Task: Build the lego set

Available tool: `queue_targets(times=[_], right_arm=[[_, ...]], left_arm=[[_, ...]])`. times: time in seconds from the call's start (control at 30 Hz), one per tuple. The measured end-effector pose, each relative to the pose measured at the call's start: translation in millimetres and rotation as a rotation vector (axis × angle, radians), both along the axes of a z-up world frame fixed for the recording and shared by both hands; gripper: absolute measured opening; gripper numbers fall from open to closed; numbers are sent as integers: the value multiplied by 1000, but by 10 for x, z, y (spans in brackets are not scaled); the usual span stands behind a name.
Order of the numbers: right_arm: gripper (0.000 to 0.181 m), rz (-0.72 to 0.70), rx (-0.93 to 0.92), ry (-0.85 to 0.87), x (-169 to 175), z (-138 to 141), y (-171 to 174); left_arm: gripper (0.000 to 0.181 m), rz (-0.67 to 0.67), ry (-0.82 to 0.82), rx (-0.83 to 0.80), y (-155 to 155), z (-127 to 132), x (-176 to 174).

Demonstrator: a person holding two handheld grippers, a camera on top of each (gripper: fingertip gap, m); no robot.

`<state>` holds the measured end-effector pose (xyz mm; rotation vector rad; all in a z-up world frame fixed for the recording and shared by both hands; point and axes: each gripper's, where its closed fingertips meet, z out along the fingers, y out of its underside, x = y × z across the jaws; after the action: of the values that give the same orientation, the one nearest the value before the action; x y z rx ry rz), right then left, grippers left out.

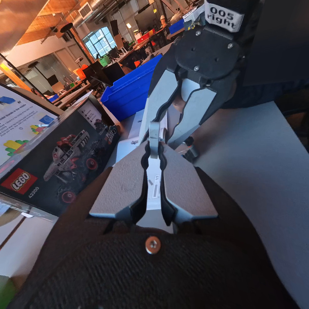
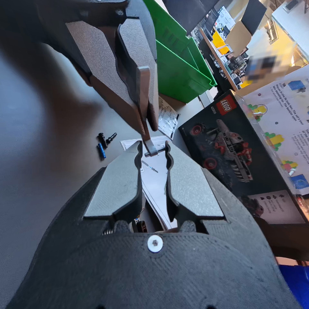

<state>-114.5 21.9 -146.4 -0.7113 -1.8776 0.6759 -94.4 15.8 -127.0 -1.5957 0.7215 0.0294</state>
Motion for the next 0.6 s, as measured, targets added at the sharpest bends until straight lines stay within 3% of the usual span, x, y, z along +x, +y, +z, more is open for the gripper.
queue_targets(times=[0.07, 0.13, 0.3, 0.6], right_arm=[[34, -18, 68, 18, 6, 11, 49], [27, -64, 118, 36, 18, 40, 164], [30, -62, -10, 48, 44, 149, 234], [45, -33, -98, 39, 45, 176, 194]], left_arm=[[7, 25, 22, 42, 9, 55, -58], [6, 49, -9, 58, 17, 124, -137], [6, 68, -102, 78, 27, 217, -242], [7, 25, -77, 112, -24, 257, -152]])
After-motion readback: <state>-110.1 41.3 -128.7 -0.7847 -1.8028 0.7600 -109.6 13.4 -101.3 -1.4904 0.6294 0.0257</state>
